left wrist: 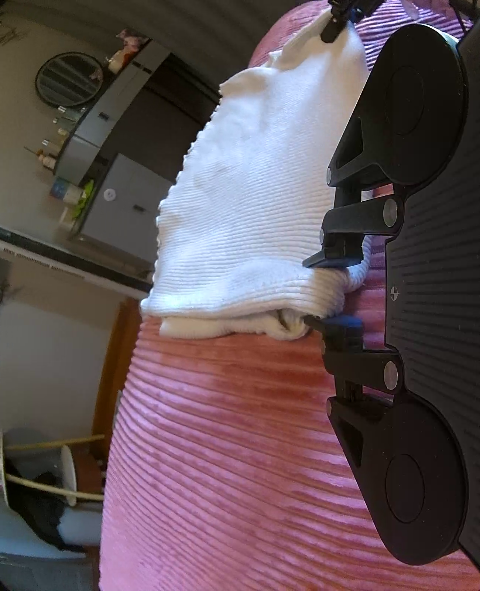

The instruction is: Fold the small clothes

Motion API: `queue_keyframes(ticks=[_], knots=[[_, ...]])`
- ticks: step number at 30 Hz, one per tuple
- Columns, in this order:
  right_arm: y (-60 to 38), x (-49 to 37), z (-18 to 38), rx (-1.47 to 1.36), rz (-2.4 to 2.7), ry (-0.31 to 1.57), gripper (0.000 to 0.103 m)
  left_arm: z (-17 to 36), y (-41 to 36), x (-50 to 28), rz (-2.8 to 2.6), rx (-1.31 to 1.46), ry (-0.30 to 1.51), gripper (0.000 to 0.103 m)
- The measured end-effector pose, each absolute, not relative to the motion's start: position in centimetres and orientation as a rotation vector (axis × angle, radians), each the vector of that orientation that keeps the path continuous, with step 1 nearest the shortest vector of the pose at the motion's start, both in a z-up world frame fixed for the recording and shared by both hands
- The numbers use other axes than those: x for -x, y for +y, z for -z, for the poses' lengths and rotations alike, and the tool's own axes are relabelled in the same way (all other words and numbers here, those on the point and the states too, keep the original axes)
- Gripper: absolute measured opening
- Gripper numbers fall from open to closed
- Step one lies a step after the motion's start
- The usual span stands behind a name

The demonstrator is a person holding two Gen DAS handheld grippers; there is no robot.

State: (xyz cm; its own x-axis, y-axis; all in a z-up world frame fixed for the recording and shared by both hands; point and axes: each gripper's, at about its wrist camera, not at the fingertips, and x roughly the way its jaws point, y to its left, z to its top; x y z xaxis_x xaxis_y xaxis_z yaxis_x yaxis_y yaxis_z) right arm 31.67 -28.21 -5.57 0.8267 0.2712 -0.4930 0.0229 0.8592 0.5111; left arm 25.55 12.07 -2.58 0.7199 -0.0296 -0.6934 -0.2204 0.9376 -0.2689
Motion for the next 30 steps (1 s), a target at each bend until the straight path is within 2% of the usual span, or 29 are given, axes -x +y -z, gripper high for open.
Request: queue_keyframes(ticks=[12,19,30], knots=[[-27.2,-31.5,5.1,-0.431,-0.129,0.593,0.012,2.6,12.2,-25.6,-0.098,0.328,0.769,0.032],[-27.0,-31.6,4.9,-0.383,-0.114,0.618,0.013,2.6,13.1,-25.2,-0.117,0.341,0.765,0.042],[-27.4,-31.6,4.6,-0.384,-0.122,0.643,0.015,2.2,14.4,-24.1,-0.139,0.381,0.746,0.044]])
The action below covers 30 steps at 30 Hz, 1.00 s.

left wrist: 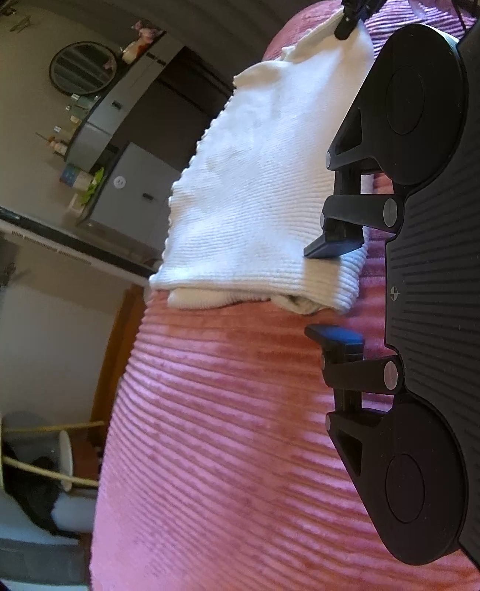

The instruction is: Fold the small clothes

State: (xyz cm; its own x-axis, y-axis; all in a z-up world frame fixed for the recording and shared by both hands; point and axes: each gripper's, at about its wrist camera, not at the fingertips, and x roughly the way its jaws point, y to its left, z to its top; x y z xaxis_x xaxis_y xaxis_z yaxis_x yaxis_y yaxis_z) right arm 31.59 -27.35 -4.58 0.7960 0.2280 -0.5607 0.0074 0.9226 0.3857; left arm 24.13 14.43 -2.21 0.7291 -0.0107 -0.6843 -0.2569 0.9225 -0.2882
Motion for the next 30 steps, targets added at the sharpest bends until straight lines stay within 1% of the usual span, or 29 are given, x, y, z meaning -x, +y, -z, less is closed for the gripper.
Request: queue_keyframes(ticks=[4,7,8,9,10,11,12,14,18,19,20,23,26,29,30], knots=[[-28.4,-31.8,4.8,-0.462,-0.141,0.664,0.015,2.1,15.2,-23.8,-0.145,0.392,0.747,0.043],[-29.2,-31.9,4.8,-0.500,-0.128,0.686,0.016,1.7,15.7,-23.6,-0.161,0.402,0.745,0.044],[-29.1,-31.8,4.7,-0.487,-0.113,0.688,0.020,1.5,15.8,-23.5,-0.176,0.394,0.738,0.044],[-29.1,-31.7,4.4,-0.461,-0.085,0.680,0.034,1.3,15.9,-23.4,-0.192,0.384,0.730,0.043],[-28.9,-31.3,3.9,-0.400,-0.021,0.648,0.039,1.0,16.0,-23.4,-0.212,0.373,0.720,0.043],[-28.8,-31.1,3.5,-0.344,0.024,0.619,0.041,0.8,16.3,-23.4,-0.223,0.372,0.707,0.044],[-28.7,-30.8,3.2,-0.304,0.055,0.586,0.041,0.6,16.6,-23.4,-0.218,0.383,0.694,0.045],[-28.4,-30.1,2.5,-0.288,0.067,0.504,0.041,0.7,17.1,-23.8,-0.205,0.416,0.694,0.058],[-25.0,-29.4,2.2,-0.305,-0.144,0.450,0.040,1.5,16.9,-25.4,-0.131,0.493,0.714,0.064],[-23.4,-29.3,2.4,-0.265,-0.203,0.446,0.039,1.7,16.6,-25.9,-0.118,0.501,0.723,0.066],[-22.1,-29.1,2.7,-0.226,-0.240,0.443,0.037,2.0,16.2,-26.4,-0.102,0.507,0.735,0.072],[-18.6,-29.2,4.0,-0.090,-0.313,0.440,0.032,2.5,14.7,-27.8,-0.081,0.467,0.758,0.079],[-17.6,-30.2,5.4,-0.047,-0.301,0.485,0.031,2.9,13.9,-29.3,-0.084,0.398,0.780,0.080],[-19.1,-31.9,6.3,-0.038,-0.182,0.504,0.028,3.0,12.9,-30.9,-0.071,0.300,0.784,0.081],[-20.0,-32.4,6.5,-0.045,-0.118,0.510,0.023,3.2,12.7,-31.3,-0.081,0.275,0.788,0.081]])
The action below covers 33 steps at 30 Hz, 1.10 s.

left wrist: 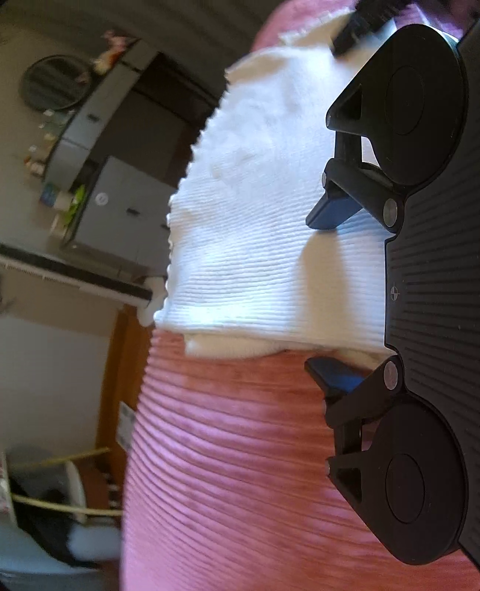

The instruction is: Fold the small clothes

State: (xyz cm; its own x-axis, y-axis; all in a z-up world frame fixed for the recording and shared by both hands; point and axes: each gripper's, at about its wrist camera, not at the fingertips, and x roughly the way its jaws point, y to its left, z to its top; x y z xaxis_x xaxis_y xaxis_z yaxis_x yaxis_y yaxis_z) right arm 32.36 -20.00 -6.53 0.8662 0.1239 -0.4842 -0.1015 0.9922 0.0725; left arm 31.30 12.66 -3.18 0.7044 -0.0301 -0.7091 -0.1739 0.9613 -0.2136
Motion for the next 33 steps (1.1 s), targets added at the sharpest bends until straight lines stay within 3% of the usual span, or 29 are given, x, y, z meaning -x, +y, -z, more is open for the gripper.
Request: queue_keyframes(ticks=[2,6,10,23,24,28,33], knots=[[-22.3,-33.2,7.0,-0.129,-0.068,0.538,0.000,3.6,12.6,-32.1,-0.089,0.257,0.794,0.082],[-21.4,-32.7,6.8,-0.094,-0.057,0.535,0.000,4.1,13.1,-32.9,-0.095,0.286,0.796,0.085],[-20.8,-31.8,5.6,-0.190,-0.196,0.509,0.013,3.4,14.1,-31.7,-0.077,0.329,0.777,0.084],[-14.8,-29.4,4.4,-0.059,-0.423,0.521,0.013,3.2,15.0,-30.5,-0.065,0.363,0.789,0.081],[-14.8,-29.2,4.2,-0.071,-0.437,0.505,0.013,3.2,15.1,-30.5,-0.051,0.370,0.787,0.080],[-13.8,-29.9,5.7,-0.016,-0.442,0.561,0.013,3.6,16.9,-30.7,-0.004,0.524,0.801,0.052],[-14.2,-30.2,5.9,-0.042,-0.458,0.570,0.013,4.6,18.2,-31.2,0.008,0.591,0.833,0.053]])
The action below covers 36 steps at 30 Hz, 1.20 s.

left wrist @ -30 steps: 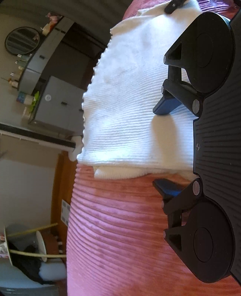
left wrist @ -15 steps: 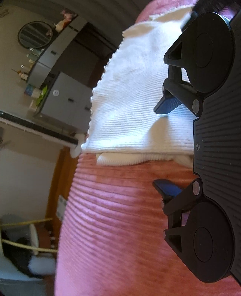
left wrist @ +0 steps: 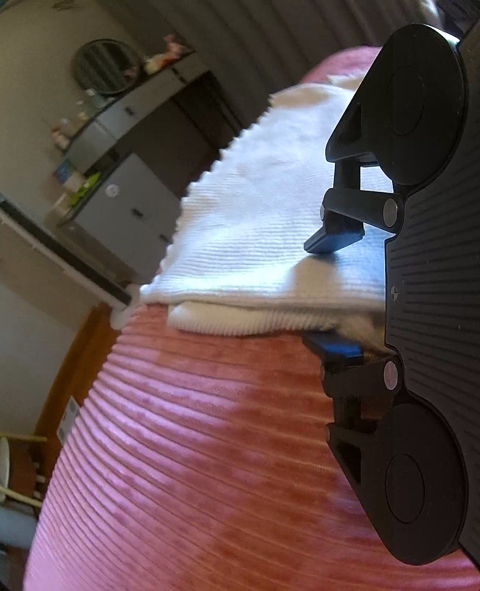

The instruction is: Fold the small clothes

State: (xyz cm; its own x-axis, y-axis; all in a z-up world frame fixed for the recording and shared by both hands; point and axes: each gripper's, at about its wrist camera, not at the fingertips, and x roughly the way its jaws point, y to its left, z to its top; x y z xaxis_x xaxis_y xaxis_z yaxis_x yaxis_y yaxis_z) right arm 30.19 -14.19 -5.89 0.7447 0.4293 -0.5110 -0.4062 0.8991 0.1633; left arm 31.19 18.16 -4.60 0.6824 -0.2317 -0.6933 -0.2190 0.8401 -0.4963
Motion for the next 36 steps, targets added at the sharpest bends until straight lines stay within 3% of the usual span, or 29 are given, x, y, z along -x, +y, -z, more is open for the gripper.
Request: queue_keyframes(ticks=[3,6,11,13,20,27,34,36], knots=[[-14.4,-30.0,5.7,-0.047,-0.455,0.561,0.013,4.7,17.6,-31.6,0.021,0.565,0.835,0.058],[-14.4,-29.8,5.5,-0.049,-0.443,0.551,0.013,5.5,17.8,-32.4,0.024,0.636,0.832,0.055],[-15.2,-29.8,5.3,-0.082,-0.433,0.544,0.013,5.6,18.5,-32.6,0.013,0.701,0.818,0.029],[-14.9,-30.1,5.7,-0.053,-0.426,0.578,0.013,5.0,18.5,-32.3,0.022,0.705,0.801,0.026],[-15.8,-30.5,5.3,-0.085,-0.442,0.590,0.013,-0.5,15.0,-32.6,0.100,0.565,0.707,0.025],[-18.6,-31.1,4.5,-0.216,-0.352,0.581,0.013,-5.4,5.5,-33.6,0.218,0.304,0.672,0.025],[-23.2,-31.8,4.8,-0.412,-0.290,0.592,0.014,-3.2,-4.4,-35.6,0.335,0.147,0.717,0.028],[-23.9,-32.0,5.2,-0.451,-0.277,0.605,0.014,-1.5,-5.6,-36.3,0.358,0.194,0.760,0.024]])
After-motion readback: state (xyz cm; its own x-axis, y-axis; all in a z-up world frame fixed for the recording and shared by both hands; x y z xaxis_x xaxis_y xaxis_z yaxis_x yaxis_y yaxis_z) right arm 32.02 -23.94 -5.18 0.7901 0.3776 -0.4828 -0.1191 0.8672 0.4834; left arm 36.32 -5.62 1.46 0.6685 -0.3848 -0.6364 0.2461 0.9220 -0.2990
